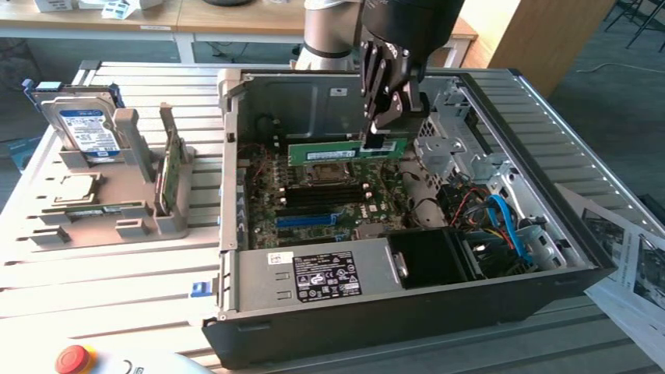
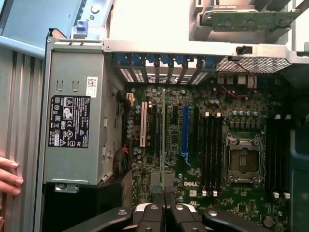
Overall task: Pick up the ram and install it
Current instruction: 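Pick up the ram and move it above insertion slot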
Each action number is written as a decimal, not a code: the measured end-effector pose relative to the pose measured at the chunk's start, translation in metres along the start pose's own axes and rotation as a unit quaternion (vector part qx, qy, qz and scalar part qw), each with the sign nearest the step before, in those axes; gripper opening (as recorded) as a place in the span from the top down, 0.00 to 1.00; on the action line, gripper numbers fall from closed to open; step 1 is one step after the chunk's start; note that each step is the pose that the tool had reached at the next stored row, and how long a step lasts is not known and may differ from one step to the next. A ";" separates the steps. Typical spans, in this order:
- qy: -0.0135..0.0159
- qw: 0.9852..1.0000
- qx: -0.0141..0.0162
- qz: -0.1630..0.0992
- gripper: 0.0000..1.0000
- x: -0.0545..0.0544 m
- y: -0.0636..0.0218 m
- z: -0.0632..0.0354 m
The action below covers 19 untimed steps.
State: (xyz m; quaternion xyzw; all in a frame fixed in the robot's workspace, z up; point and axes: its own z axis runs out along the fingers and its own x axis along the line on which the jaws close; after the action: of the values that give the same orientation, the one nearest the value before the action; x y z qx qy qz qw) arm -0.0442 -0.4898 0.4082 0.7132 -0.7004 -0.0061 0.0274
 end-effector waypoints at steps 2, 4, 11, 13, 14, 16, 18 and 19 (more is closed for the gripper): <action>0.000 1.000 0.000 0.000 0.88 -0.003 -0.0015 0.0001; 0.000 1.000 0.000 0.000 0.88 -0.007 -0.0028 0.0001; 0.000 1.000 0.000 0.000 0.88 -0.016 -0.0066 0.0003; 0.000 1.000 0.000 0.000 0.88 -0.019 -0.0076 0.0003; 0.000 1.000 0.000 0.000 0.88 -0.020 -0.0081 0.0004; 0.000 1.000 0.000 0.000 0.88 -0.022 -0.0091 0.0004; 0.000 1.000 0.000 0.000 0.88 -0.025 -0.0101 0.0005; 0.000 1.000 0.000 0.000 0.88 -0.026 -0.0105 0.0005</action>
State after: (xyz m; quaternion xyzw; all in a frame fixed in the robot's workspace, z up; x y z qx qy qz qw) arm -0.0342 -0.4637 0.4064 0.7132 -0.7004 -0.0062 0.0274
